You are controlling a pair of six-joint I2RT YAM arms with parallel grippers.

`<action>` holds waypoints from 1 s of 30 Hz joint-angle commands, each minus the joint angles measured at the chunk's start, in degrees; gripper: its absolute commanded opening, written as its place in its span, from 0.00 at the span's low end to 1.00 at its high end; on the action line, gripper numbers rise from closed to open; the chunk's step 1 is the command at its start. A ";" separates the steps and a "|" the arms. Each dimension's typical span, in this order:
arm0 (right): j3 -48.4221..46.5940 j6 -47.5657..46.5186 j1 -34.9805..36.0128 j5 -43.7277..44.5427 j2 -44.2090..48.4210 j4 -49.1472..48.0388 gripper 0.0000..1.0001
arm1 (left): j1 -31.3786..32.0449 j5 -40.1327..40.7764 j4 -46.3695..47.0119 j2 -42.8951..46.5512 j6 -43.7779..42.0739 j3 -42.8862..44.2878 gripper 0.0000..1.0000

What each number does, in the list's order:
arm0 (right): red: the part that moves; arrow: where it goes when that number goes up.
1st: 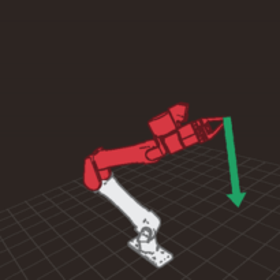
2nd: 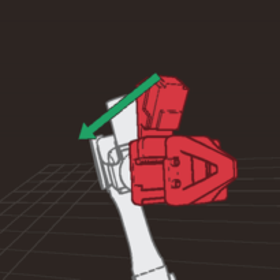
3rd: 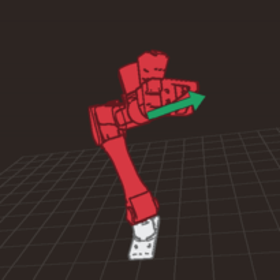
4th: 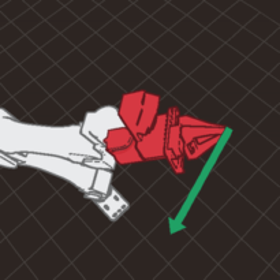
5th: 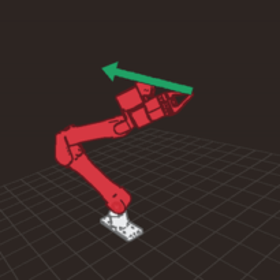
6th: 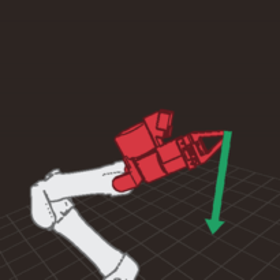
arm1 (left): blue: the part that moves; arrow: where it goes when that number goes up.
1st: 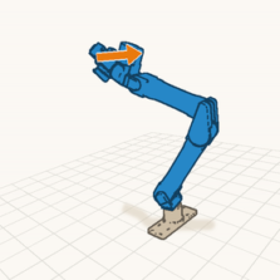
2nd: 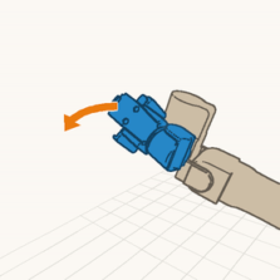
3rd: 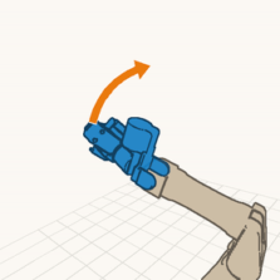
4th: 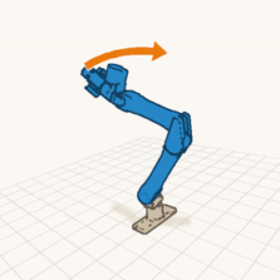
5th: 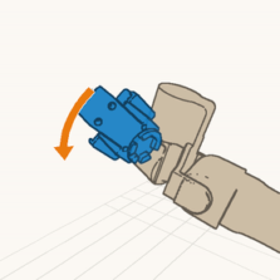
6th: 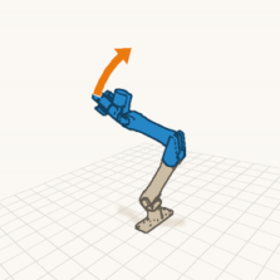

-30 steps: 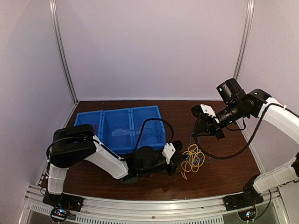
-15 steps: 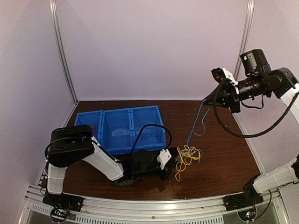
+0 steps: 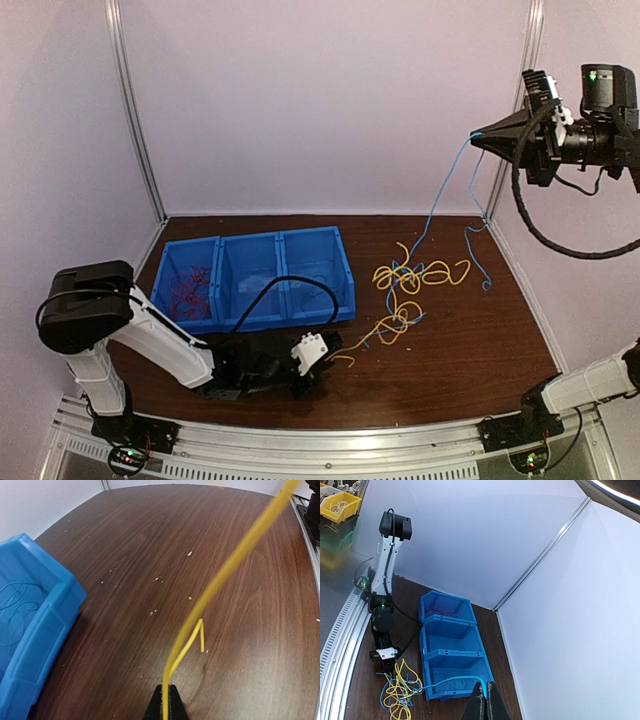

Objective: Untangle the cables

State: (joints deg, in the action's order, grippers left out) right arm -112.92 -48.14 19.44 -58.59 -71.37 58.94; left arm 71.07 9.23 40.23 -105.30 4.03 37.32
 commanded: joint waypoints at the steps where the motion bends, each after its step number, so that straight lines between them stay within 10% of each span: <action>1: 4.97 3.78 -0.46 0.16 -0.28 -6.19 0.00 | 0.12 2.80 1.09 5.18 2.37 -5.36 0.00; 15: -13.42 9.43 -6.60 2.26 -7.87 -9.77 0.00 | 1.69 8.98 -10.39 11.58 11.12 -15.88 0.00; 30: 33.65 9.97 4.43 7.05 3.21 -19.37 0.00 | 6.98 19.51 -11.08 29.34 7.81 -13.64 0.46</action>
State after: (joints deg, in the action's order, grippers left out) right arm -85.80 -39.44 19.77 -54.52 -72.10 43.55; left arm 77.76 25.34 26.68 -78.76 15.16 21.50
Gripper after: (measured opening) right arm 0.006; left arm 0.453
